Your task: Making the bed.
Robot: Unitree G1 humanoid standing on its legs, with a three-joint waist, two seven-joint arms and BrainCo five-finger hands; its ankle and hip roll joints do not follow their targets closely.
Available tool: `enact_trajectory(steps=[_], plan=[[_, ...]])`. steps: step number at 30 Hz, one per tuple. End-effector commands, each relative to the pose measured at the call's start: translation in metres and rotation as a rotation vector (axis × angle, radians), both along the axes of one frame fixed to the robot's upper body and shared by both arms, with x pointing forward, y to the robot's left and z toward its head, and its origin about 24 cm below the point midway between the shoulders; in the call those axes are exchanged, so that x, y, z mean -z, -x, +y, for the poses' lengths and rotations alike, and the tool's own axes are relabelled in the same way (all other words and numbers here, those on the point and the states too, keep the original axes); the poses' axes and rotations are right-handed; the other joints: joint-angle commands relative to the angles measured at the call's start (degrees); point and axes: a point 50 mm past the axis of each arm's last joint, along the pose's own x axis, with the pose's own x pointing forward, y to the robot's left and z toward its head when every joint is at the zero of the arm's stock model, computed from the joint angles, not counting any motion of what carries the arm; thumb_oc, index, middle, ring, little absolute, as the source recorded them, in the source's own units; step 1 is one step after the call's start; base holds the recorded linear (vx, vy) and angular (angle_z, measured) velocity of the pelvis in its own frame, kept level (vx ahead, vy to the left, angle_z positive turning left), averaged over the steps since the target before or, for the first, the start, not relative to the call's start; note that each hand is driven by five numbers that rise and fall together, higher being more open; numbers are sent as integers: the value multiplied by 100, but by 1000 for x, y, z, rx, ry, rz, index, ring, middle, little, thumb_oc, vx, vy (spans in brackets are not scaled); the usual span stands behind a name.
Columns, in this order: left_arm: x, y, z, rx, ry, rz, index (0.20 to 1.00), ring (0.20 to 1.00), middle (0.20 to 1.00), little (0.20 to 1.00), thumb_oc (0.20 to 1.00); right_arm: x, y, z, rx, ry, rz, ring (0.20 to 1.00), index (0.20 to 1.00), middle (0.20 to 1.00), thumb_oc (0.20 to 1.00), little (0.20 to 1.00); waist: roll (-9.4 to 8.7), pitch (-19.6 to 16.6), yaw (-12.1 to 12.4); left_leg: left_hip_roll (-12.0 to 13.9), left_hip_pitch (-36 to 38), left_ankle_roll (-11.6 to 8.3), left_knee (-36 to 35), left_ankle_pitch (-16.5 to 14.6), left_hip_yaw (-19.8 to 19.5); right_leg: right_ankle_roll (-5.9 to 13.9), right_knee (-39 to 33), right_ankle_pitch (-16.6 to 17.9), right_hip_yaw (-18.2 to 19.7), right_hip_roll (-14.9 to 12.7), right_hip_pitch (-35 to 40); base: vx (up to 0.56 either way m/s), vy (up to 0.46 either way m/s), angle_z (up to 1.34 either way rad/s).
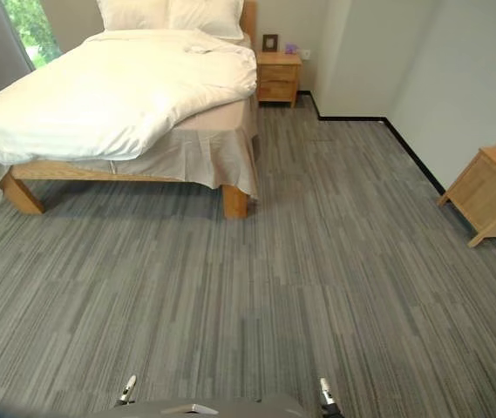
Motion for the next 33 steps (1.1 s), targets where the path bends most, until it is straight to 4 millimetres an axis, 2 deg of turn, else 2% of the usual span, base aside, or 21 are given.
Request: enact_trajectory(steps=[1,2,3,5,6,7,8,9,11,13,14,18,20,24,28,30,32,33], plan=[[-7,-46,-12,-79,48,-116,1000,1000,1000,1000,1000,-8,-44,-16,219,24,-126,1000,1000,1000,1000,1000,-114,-25,58,459,544,-486,-1387,852,331,606,-1737,1129,-532,-543,887,4,16,-17],[-6,-45,-12,-69,46,-110,1000,1000,1000,1000,1000,-7,-41,-16,206,21,-108,1000,1000,1000,1000,1000,-127,-35,67,438,555,-472,-1387,828,329,612,-1738,1137,-529,-559,892,26,41,-33],[-6,-43,-9,-66,43,-103,1000,1000,1000,1000,1000,-4,-29,-15,197,15,-54,1000,1000,1000,1000,1000,-159,-82,111,408,579,-455,-1387,787,316,624,-1748,1135,-546,-584,927,27,41,-50],[-8,-48,-6,-61,39,-123,1000,1000,1000,1000,1000,-4,-27,-15,210,12,-44,1000,1000,1000,1000,1000,-171,-109,137,397,602,-449,-1387,767,305,638,-1751,1132,-572,-599,955,48,41,-30],[-15,-65,-2,-23,16,-189,1000,1000,1000,1000,1000,-7,-39,-18,199,17,-89,1000,1000,1000,1000,1000,-170,-124,161,382,628,-435,-1387,744,298,664,-1748,1135,-569,-618,977,46,40,0],[-15,-65,-2,-23,16,-189,1000,1000,1000,1000,1000,-7,-39,-18,199,17,-89,1000,1000,1000,1000,1000,-170,-123,162,382,629,-435,-1387,744,298,664,-1748,1135,-569,-618,978,8,71,9],[-31,-95,7,29,-31,-297,1000,1000,1000,1000,1000,-17,-75,-23,111,53,-215,1000,1000,1000,1000,1000,-156,-108,136,369,639,-421,-1387,735,316,693,-1725,1166,-524,-638,949,-44,77,1],[-49,-123,16,50,-79,-406,1000,1000,1000,1000,1000,-28,-102,-25,56,76,-311,1000,1000,1000,1000,1000,-146,-60,118,356,654,-413,-1387,731,352,714,-1694,1186,-466,-647,909,-56,94,-4],[-83,-160,25,152,-179,-587,1000,1000,1000,1000,1000,-55,-145,-26,-114,144,-491,1000,1000,1000,1000,1000,-134,-4,102,348,684,-395,-1387,722,394,736,-1648,1197,-412,-654,872,-46,60,-11],[-108,-176,27,188,-224,-720,1000,1000,1000,1000,1000,-82,-171,-22,-228,204,-641,1000,1000,1000,1000,1000,-138,26,83,344,660,-383,-1387,738,434,750,-1620,1225,-378,-663,811,-33,42,-20],[-119,-181,28,161,-225,-784,1000,1000,1000,1000,1000,-92,-178,-21,-256,228,-697,1000,1000,1000,1000,1000,-143,46,78,338,673,-374,-1387,729,447,756,-1605,1232,-353,-665,797,-23,36,-17],[-126,-182,26,89,-188,-843,1000,1000,1000,1000,1000,-105,-187,-9,-332,226,-776,1000,1000,1000,1000,1000,-166,95,67,338,688,-358,-1387,712,488,768,-1588,1230,-337,-680,781,1,27,-16],[-120,-179,18,-8,-92,-842,1000,1000,1000,1000,1000,-105,-186,-1,-403,220,-777,1000,1000,1000,1000,1000,-185,126,73,332,713,-342,-1387,695,484,764,-1588,1226,-322,-686,791,33,28,-5],[-112,-175,16,-9,-86,-796,1000,1000,1000,1000,1000,-105,-188,9,-496,216,-763,1000,1000,1000,1000,1000,-223,174,77,334,724,-334,-1387,664,507,773,-1597,1233,-315,-695,788,32,16,-2],[-104,-169,18,-29,-93,-758,1000,1000,1000,1000,1000,-107,-189,12,-509,215,-774,1000,1000,1000,1000,1000,-243,211,76,318,711,-326,-1387,643,532,797,-1616,1248,-339,-729,783,62,37,-1],[-103,-167,20,-40,-100,-754,1000,1000,1000,1000,1000,-107,-190,6,-485,225,-770,1000,1000,1000,1000,1000,-223,268,80,263,665,-292,-1387,612,561,854,-1547,1255,-365,-810,701,77,100,0],[-105,-169,19,-31,-107,-761,1000,1000,1000,1000,1000,-110,-195,4,-482,240,-779,1000,1000,1000,1000,1000,-189,332,91,217,615,-224,-1387,582,581,898,-1120,1200,-314,-910,475,75,175,-6],[-111,-173,18,-16,-109,-783,1000,1000,1000,1000,1000,-111,-197,2,-504,265,-771,1000,1000,1000,1000,1000,-145,451,95,134,614,-101,-1387,516,535,951,-250,1322,-169,-1013,52,60,222,-14]])
